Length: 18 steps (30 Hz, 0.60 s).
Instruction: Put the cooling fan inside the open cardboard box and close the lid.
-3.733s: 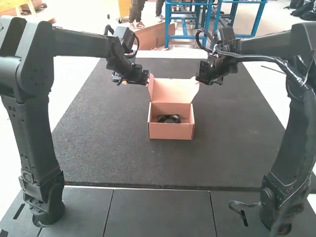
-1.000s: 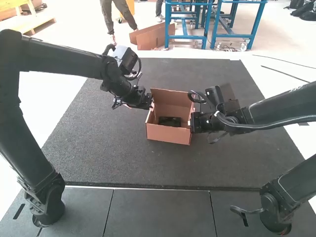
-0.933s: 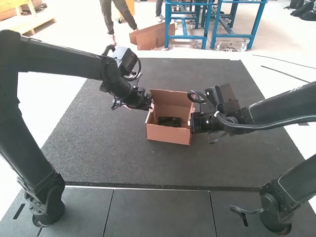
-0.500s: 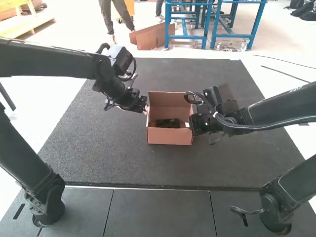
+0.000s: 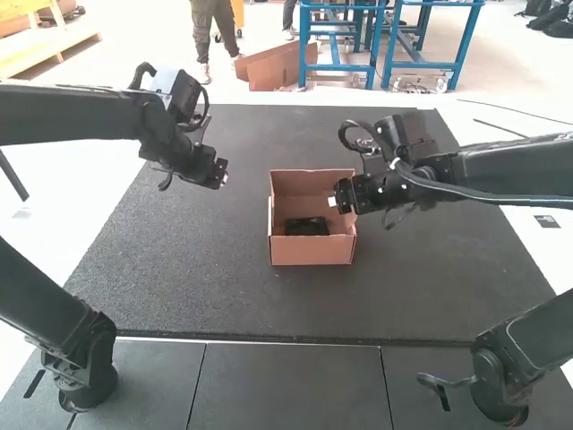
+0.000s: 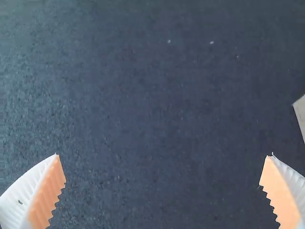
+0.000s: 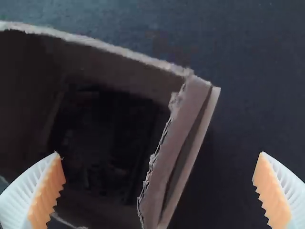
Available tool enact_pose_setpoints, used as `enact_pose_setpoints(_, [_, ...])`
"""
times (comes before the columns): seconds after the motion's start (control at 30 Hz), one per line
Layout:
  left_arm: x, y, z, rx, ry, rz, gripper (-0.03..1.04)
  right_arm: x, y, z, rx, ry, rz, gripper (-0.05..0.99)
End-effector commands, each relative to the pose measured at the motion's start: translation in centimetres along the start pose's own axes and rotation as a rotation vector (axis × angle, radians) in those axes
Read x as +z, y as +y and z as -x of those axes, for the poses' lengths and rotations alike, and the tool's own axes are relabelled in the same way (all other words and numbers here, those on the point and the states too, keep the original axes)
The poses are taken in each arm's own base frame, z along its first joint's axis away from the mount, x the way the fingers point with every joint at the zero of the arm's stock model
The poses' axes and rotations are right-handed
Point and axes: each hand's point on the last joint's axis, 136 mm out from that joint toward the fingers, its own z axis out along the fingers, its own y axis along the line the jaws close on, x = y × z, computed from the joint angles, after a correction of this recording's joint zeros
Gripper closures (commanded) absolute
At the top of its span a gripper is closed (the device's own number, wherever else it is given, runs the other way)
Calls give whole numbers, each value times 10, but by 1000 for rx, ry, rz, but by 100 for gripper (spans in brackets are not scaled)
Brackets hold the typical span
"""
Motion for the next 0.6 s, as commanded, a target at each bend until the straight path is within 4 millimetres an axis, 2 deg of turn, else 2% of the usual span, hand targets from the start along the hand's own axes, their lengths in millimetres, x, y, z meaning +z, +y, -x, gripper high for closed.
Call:
enact_pose_setpoints(0.0, [-10,-9,46,32,-100,-2,4,-21,-4,28,11,-72,-4,2])
enact_pose_setpoints(0.2, [-10,-76,91,81,-150,-122,4,-58,-19,48,34,-160,-34,2])
enact_pose_setpoints(0.3, [-8,-95,105,92,-159,-153,4,-75,-24,54,44,-190,-41,2])
enact_pose_setpoints(0.47, [0,-122,112,114,-134,-206,4,-102,-22,64,55,-198,-24,3])
enact_pose_setpoints(0.57, [6,-144,105,144,-102,-242,4,-118,-19,70,73,-194,-12,3])
